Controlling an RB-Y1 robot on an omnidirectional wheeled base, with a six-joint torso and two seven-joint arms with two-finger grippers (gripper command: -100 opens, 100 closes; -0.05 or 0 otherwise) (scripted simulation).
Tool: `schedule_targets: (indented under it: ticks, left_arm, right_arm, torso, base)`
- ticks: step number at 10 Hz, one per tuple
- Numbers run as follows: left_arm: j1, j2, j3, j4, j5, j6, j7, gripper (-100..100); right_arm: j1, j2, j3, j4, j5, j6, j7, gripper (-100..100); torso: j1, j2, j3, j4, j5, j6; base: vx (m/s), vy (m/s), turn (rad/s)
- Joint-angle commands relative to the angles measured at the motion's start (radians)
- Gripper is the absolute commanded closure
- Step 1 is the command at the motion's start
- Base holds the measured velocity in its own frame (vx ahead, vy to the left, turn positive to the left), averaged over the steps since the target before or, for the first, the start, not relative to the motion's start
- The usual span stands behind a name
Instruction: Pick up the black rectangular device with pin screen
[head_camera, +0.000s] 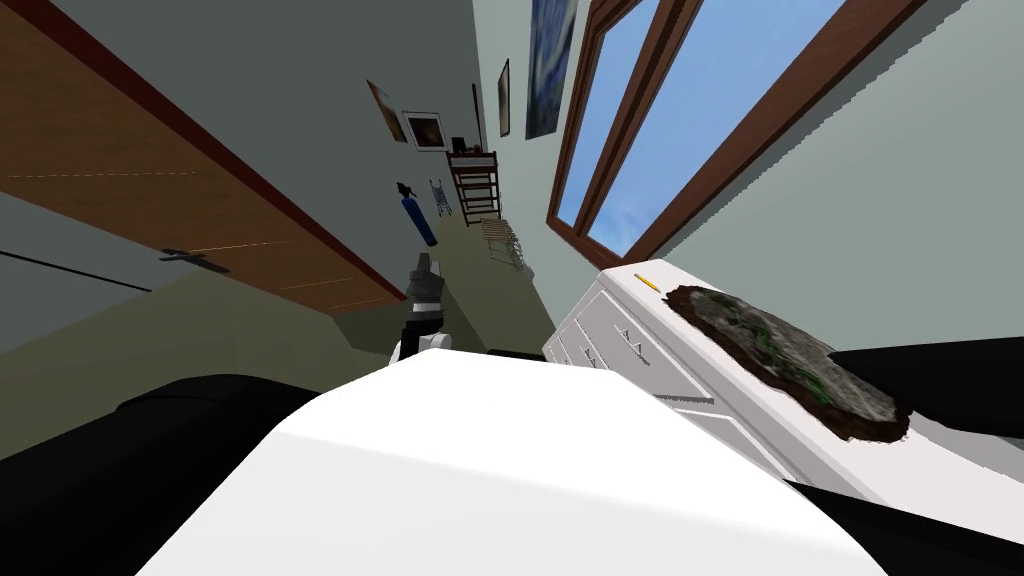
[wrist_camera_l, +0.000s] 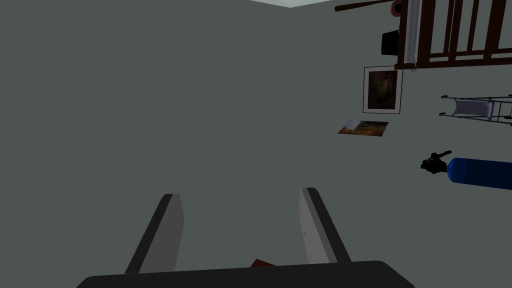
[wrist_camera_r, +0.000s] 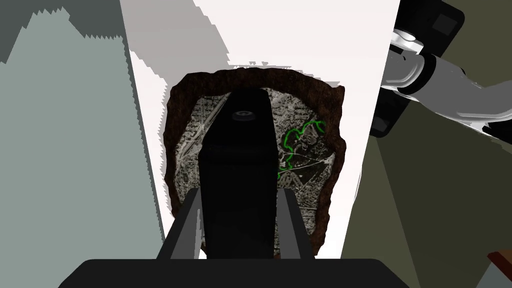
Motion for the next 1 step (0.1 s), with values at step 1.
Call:
schedule_targets:
  ticks: [1]
  left_arm:
    - [0.000, 0.000, 0.000, 0.000, 0.000, 0.000, 0.000, 0]
  right_arm:
    - [0.000, 0.000, 0.000, 0.000, 0.000, 0.000, 0.000, 0]
  torso:
    - [0.000, 0.000, 0.000, 0.000, 0.000, 0.000]
  base:
    - [0.002, -0.008, 0.001]
